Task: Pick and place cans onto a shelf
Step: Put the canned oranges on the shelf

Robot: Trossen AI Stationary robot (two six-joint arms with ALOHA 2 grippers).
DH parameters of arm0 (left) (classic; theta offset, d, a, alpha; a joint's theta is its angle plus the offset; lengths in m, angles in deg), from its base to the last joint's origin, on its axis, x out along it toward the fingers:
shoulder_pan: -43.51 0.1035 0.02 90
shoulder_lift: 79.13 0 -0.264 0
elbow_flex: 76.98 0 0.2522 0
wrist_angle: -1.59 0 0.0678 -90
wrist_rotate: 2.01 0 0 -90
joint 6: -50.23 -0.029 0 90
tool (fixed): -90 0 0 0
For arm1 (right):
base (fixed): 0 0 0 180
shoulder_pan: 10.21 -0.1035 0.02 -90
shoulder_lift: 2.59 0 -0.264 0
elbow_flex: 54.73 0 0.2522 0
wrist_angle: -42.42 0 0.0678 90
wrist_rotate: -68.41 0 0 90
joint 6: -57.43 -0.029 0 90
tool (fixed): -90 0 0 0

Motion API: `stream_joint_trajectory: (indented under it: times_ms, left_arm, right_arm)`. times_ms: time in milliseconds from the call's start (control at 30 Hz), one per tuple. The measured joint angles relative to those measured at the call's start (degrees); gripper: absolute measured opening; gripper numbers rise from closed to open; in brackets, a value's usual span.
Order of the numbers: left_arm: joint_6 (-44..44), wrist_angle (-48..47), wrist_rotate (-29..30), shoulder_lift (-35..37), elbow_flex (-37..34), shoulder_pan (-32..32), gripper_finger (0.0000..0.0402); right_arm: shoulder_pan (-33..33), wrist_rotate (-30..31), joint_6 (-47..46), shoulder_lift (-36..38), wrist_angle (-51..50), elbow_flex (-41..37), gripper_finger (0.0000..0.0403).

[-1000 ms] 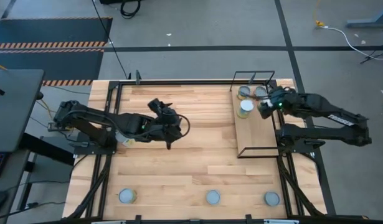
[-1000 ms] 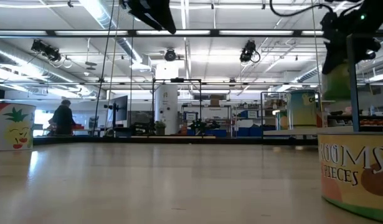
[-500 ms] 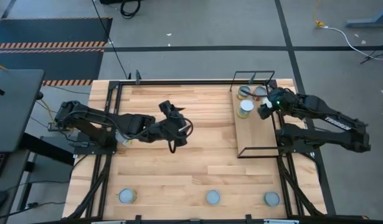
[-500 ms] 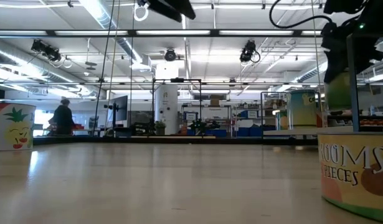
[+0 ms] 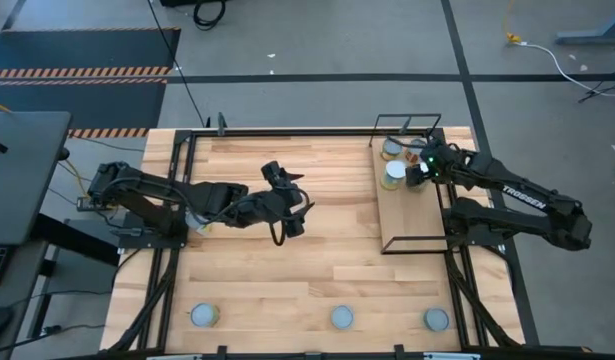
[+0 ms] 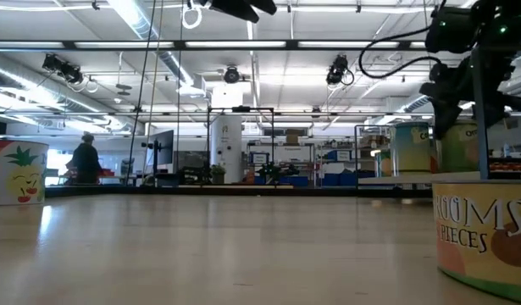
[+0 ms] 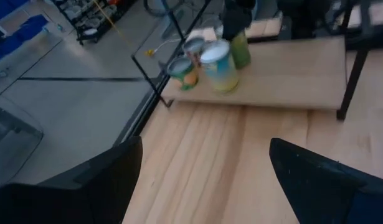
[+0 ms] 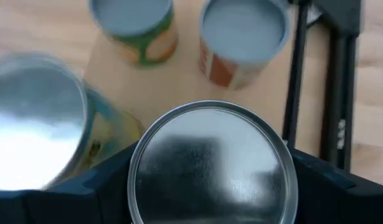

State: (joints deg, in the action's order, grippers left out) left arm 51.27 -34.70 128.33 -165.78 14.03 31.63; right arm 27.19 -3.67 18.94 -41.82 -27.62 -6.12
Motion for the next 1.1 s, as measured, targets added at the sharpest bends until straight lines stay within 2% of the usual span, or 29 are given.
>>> stream_joint_trajectory:
  times_ms: [100, 267, 500, 733, 833, 967, 1100]
  left_arm:
    - [0.27, -2.66, -0.25, 0.4, 0.04, -1.43, 0.0357]
    - [4.04, -7.65, -4.55, 0.41, 0.07, -6.03, 0.0357]
    - [7.84, -12.1, -4.53, 0.5, 0.07, -13.29, 0.0357]
    - [14.27, -12.11, -4.6, 0.39, 0.07, -19.6, 0.0357]
    - [18.3, -12.11, -2.61, 0.39, 0.07, -23.2, 0.0357]
    - [19.92, -12.87, 3.22, 0.39, 0.07, -28.34, 0.0357]
    - [22.09, -13.92, 7.79, 0.39, 0.07, -30.85, 0.0357]
  right_arm:
    - [0.01, -0.28, -1.92, 0.66, 1.25, -0.69, 0.032]
    - [-0.22, 1.21, -2.37, 1.5, -0.12, -0.25, 0.0321]
    - [-0.22, 3.51, -2.03, 1.45, -0.12, -0.19, 0.0336]
    - [-0.26, 5.01, -2.08, -0.28, -1.01, -0.17, 0.0351]
    - [-0.26, 5.22, -2.07, -0.04, 0.06, -0.15, 0.0359]
    - [-0.24, 5.18, -2.68, 0.65, 1.49, -0.15, 0.0371]
    - [-0.24, 5.09, -3.59, 1.05, 1.47, -0.15, 0.0375]
